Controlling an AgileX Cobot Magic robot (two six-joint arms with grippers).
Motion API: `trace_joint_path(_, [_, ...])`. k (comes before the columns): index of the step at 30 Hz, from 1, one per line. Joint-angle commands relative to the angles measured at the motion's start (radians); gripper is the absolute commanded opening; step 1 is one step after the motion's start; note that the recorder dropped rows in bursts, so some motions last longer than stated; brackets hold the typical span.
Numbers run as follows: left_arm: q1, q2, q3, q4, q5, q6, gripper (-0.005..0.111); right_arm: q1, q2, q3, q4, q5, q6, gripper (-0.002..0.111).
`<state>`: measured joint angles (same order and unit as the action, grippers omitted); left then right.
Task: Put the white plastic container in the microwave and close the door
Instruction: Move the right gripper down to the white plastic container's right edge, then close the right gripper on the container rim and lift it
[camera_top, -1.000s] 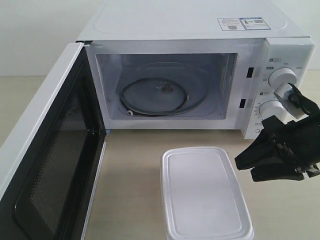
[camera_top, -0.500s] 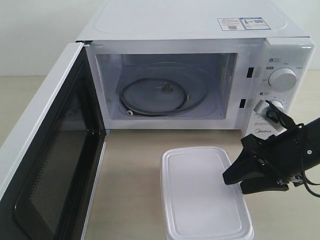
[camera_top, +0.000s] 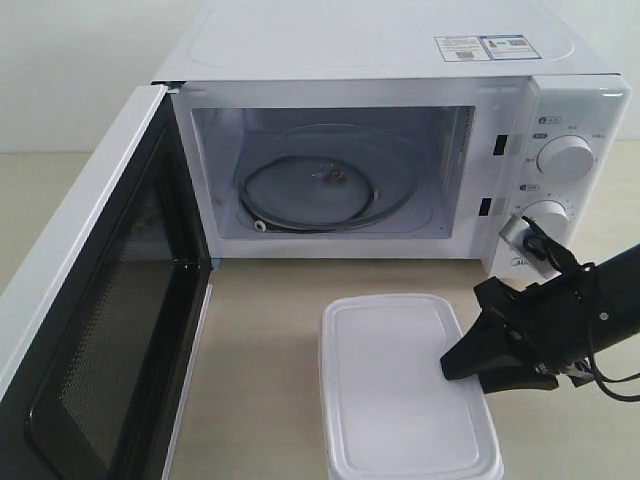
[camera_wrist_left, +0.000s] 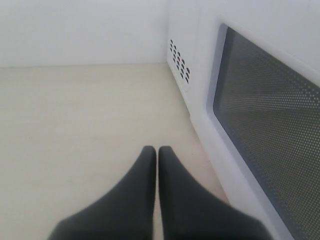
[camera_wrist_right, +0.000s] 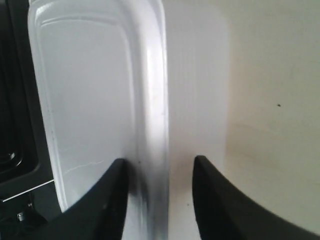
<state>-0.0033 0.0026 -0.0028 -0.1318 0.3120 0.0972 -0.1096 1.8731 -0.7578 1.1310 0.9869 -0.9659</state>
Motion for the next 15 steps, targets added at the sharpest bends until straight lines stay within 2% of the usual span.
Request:
trace_joint_path(1, [-0.006, -0.003, 0.003, 0.001, -0.006, 0.0, 0.004, 0.002, 0.002, 0.0, -0.023, 0.005, -0.012, 0.019])
trace_joint_path(3, [-0.006, -0.003, 0.003, 0.001, -0.006, 0.0, 0.004, 0.002, 0.002, 0.0, -0.025, 0.01, -0.017, 0.003])
trace_joint_path(4, [-0.006, -0.003, 0.003, 0.001, -0.006, 0.0, 0.004, 0.002, 0.002, 0.0, -0.025, 0.011, -0.02, 0.0])
trace_joint_path(9, [-0.006, -0.003, 0.003, 0.001, -0.006, 0.0, 0.004, 0.002, -0.02, 0.002, -0.014, 0.013, -0.015, 0.0])
trace_joint_path(15, [-0.006, -0.003, 0.003, 0.001, -0.006, 0.0, 0.004, 0.004, -0.162, 0.031, 0.022, -0.002, -0.011, 0.0])
